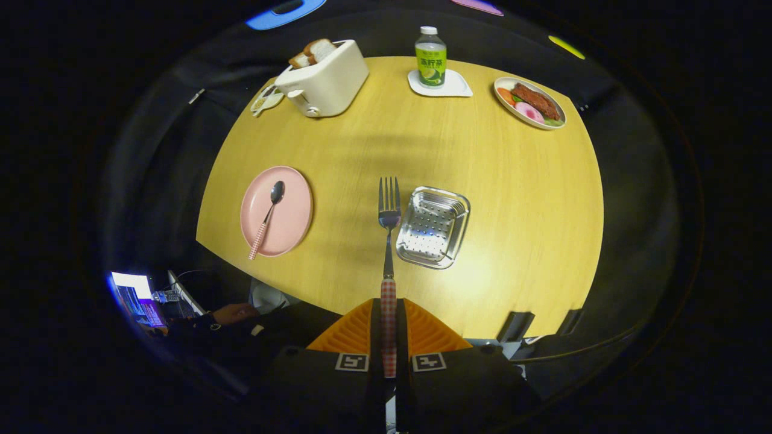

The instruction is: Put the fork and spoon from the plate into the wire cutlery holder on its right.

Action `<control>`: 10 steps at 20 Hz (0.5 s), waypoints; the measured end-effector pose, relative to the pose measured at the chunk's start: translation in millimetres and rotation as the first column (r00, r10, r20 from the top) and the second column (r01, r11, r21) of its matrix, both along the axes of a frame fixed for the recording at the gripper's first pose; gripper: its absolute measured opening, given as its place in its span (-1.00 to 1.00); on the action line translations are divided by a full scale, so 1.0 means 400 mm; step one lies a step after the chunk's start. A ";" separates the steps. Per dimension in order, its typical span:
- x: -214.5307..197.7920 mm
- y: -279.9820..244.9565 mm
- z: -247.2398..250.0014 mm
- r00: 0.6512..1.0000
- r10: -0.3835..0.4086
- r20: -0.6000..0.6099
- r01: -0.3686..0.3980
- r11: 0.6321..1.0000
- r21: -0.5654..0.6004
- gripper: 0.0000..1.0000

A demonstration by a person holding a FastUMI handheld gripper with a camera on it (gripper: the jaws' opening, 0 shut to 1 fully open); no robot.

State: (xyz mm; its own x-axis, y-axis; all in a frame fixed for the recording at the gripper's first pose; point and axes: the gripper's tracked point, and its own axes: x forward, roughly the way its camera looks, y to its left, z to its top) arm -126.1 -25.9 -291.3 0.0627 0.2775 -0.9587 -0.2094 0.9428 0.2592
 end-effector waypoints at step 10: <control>0.041 -0.058 -0.136 0.951 0.121 -0.286 -0.153 0.984 -0.092 -0.77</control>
State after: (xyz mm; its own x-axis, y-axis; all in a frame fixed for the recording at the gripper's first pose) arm -109.6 -48.9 -345.7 -0.2418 0.1548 -0.9579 -0.2730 0.9365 0.2203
